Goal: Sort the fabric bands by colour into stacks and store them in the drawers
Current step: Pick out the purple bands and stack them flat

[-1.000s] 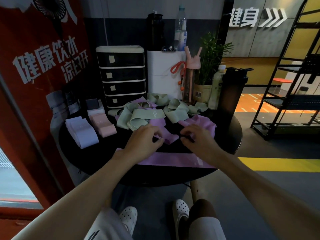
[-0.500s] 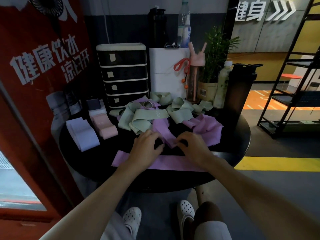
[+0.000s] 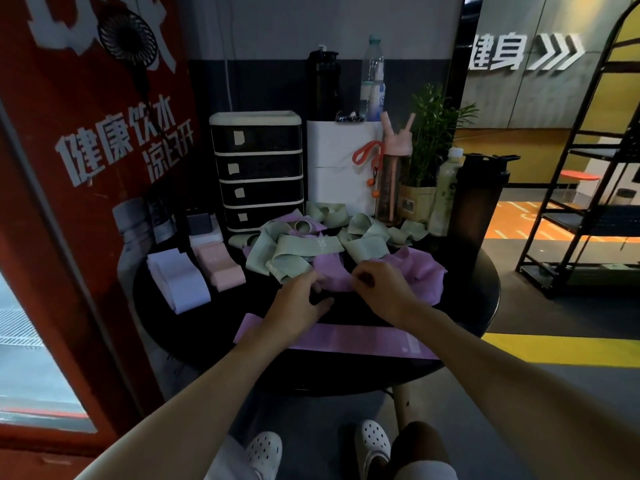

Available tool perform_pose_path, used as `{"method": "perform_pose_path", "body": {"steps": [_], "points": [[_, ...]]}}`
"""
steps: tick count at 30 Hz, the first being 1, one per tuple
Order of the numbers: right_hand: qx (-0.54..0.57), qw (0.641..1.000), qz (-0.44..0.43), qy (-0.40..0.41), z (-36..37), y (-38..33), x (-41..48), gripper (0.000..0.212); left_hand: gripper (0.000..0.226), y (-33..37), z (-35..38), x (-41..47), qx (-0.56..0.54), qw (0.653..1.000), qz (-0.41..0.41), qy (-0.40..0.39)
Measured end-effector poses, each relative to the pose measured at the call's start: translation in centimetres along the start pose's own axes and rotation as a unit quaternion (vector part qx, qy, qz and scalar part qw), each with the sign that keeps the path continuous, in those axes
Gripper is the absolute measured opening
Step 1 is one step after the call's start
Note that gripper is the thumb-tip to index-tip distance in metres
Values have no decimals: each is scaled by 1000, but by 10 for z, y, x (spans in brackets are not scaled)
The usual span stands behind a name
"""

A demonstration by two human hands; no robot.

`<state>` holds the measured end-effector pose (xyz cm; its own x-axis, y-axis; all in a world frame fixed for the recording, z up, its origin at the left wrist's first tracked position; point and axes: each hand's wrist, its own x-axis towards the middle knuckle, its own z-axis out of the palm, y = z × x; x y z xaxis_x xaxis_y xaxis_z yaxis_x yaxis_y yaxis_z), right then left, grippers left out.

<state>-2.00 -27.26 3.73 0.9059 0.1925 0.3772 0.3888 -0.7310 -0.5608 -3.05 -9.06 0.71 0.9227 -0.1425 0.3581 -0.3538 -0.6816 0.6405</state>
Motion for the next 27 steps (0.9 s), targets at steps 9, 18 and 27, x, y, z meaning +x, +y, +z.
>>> {"method": "perform_pose_path", "body": {"steps": [9, 18, 27], "points": [[215, 973, 56, 64, -37, -27, 1, 15, 18, 36, -20, 12, -278, 955, -46, 89], [401, 909, 86, 67, -61, -46, -3, 18, 16, 66, -37, 20, -354, 931, -54, 76], [524, 848, 68, 40, -76, -59, -5, 16, 6, 89, -46, 24, -313, 949, -19, 34]]}}
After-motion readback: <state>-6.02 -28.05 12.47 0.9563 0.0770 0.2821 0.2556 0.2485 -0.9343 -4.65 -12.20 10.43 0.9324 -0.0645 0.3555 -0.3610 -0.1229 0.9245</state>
